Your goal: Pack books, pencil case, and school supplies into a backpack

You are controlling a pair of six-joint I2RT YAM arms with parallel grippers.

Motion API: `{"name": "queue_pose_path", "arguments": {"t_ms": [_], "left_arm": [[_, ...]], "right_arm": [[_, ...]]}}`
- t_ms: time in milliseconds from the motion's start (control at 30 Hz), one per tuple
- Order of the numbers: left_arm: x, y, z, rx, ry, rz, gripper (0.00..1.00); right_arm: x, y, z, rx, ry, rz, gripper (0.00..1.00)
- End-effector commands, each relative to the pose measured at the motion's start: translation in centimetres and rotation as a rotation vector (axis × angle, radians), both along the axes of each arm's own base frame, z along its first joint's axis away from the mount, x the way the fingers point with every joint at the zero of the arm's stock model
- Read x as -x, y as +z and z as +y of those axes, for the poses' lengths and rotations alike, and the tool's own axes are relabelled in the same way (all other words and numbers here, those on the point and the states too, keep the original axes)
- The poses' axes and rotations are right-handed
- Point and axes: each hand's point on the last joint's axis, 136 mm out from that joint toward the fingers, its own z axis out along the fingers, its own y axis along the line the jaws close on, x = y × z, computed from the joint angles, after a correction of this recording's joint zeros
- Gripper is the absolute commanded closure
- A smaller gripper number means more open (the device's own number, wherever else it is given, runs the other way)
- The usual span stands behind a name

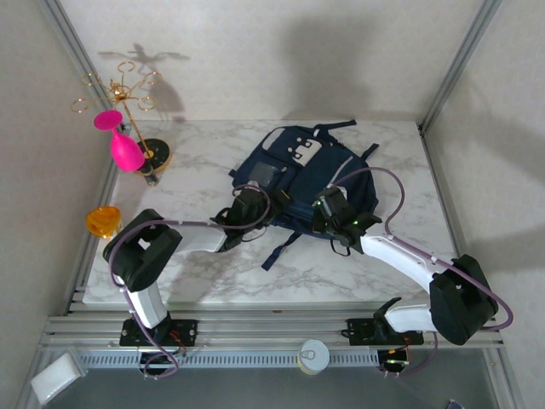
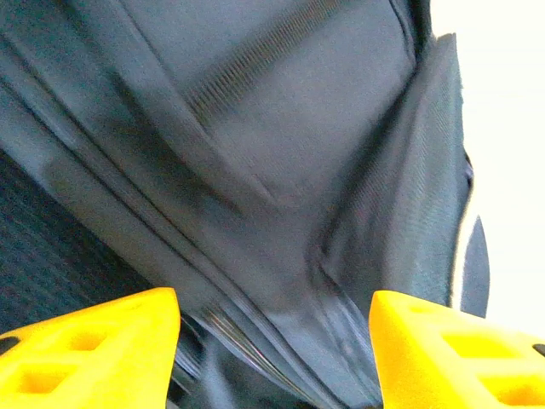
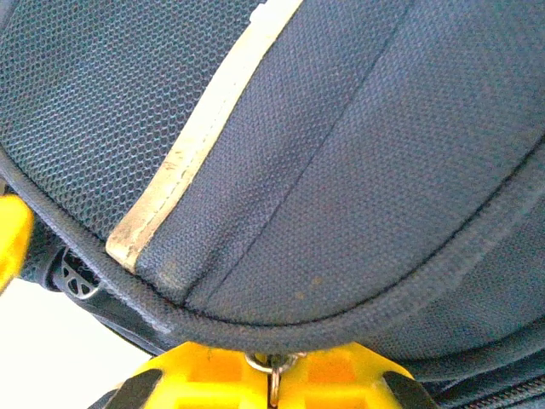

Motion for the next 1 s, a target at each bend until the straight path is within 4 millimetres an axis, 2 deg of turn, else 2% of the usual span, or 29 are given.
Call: {"name": "queue_pose_path", "arguments": {"t_ms": [0, 167, 300, 433, 633, 733, 967], "left_arm": [[0.1, 3.4, -2.7, 0.186, 0.01, -0.004, 0.4], [-0.8, 3.7, -4.2, 0.209, 0.059, 0.002, 0.41], [-2.1, 3.4, -4.1, 0.21, 0.132, -0.007, 0.47], [-3.7, 1.9, -2.1, 0.074, 0.255, -0.025, 0.61], [-4.4, 1.2, -0.3, 0.012, 0.288, -0.046, 0.99], [-4.7, 0.7, 1.4, -0.039, 0.286, -0.045, 1.0], [-5.2, -0.2, 7.5, -0.211, 0.258, -0.06, 1.0]], "right_arm": [[-0.6, 0.6, 0.1, -0.01, 0.01, -0.041, 1.0], [-0.5, 0.5, 0.4, -0.022, 0.023, -0.046, 1.0], [-0.5, 0.5, 0.7, -0.026, 0.042, -0.045, 1.0], [-0.5, 0.4, 0.5, -0.005, 0.041, -0.036, 1.0], [-0.3, 0.8, -0.4, 0.044, 0.026, -0.022, 1.0], [0.4, 0.8, -1.1, 0.06, 0.025, -0.004, 1.0], [1.4, 0.3, -3.7, 0.122, -0.028, 0.025, 1.0]]}}
